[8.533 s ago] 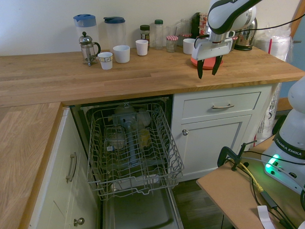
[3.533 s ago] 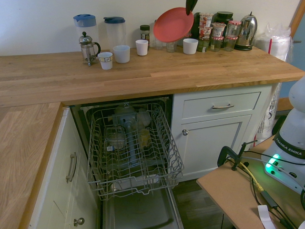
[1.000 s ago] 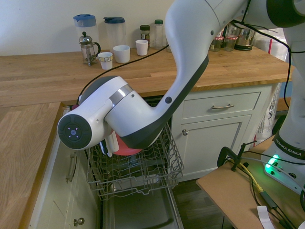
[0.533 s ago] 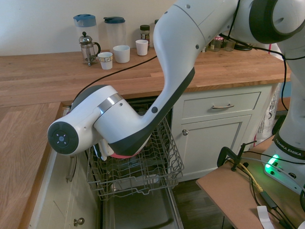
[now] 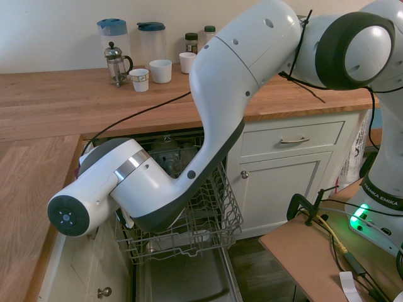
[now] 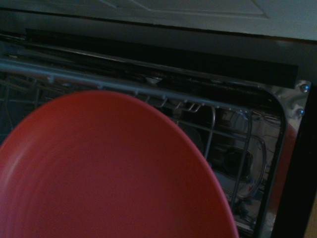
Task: Put the plate in the dishwasher
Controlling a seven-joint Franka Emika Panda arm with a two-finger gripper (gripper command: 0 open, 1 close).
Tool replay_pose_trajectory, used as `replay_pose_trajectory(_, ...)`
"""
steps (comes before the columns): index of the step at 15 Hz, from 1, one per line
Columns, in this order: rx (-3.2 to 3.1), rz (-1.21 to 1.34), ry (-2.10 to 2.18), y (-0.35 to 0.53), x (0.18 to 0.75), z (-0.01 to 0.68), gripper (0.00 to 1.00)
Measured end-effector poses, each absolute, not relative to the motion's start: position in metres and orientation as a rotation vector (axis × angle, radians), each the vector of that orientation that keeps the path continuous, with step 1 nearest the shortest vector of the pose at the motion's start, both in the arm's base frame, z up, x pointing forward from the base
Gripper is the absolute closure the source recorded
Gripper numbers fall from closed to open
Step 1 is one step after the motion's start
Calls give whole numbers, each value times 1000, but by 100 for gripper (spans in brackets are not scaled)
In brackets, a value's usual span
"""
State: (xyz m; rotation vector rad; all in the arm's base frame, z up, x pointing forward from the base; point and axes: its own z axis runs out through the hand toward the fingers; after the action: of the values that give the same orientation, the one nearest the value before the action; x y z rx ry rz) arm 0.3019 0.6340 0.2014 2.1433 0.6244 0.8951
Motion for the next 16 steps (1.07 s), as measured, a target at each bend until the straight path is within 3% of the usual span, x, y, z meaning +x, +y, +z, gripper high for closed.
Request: replay_pose_trajectory(16, 2151, 888, 715, 642, 290, 111, 100)
